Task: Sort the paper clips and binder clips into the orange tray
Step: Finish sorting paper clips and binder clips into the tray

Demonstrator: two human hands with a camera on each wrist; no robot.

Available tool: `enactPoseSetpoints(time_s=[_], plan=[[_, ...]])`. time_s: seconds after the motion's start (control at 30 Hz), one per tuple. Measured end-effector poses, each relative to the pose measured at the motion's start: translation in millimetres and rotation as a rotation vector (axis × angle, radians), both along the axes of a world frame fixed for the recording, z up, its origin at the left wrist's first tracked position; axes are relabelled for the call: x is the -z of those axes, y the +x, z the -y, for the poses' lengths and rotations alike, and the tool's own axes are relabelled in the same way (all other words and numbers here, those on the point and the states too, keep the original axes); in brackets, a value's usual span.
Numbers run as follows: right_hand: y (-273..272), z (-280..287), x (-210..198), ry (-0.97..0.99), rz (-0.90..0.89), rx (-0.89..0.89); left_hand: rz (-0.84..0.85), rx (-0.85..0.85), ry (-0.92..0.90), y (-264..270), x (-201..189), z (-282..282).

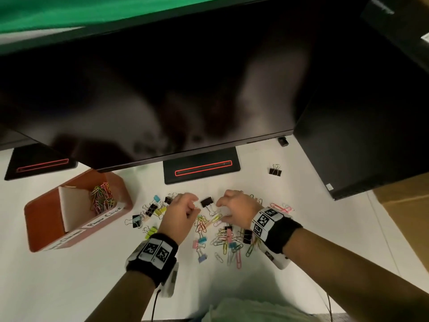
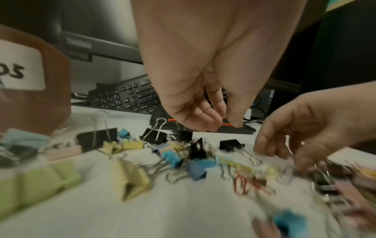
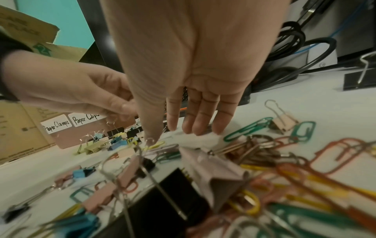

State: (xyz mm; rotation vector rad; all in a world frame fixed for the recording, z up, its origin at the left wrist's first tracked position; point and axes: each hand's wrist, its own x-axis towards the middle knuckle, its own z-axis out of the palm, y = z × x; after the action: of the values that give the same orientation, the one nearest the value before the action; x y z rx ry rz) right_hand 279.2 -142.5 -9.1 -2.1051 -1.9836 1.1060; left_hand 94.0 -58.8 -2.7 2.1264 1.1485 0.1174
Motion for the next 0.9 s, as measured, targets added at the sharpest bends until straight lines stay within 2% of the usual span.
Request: enactPoseSetpoints(time_s=[0.13,0.3,0.57,0.73,0.9], plan=[[-6.6,-3.7,2.4,-0.014,0.003,-0.033,-0.085,0.216,-0.021,-24.1,6.4,16.2],[-16.3,-12.8,-0.4,-0.030,0.008,-0.038,-0.100,0.308,0.036,-20.3,18.5,18.8],[-8.6,-13.0,-2.2,-0.097,0.002,-0.065,-0.123,0.307,0.047,-12.4,25.7,5.1],[19.3,-3.2,-11.3,0.006,-0.106,0.094,-0.097,0.309,0.104,-17.5,26.6,3.1],[24.6,11.7,-9.3,-0.065,-0.034,-0.022,-0.035,0.286,0.150,-23.8,24.3,-0.6]])
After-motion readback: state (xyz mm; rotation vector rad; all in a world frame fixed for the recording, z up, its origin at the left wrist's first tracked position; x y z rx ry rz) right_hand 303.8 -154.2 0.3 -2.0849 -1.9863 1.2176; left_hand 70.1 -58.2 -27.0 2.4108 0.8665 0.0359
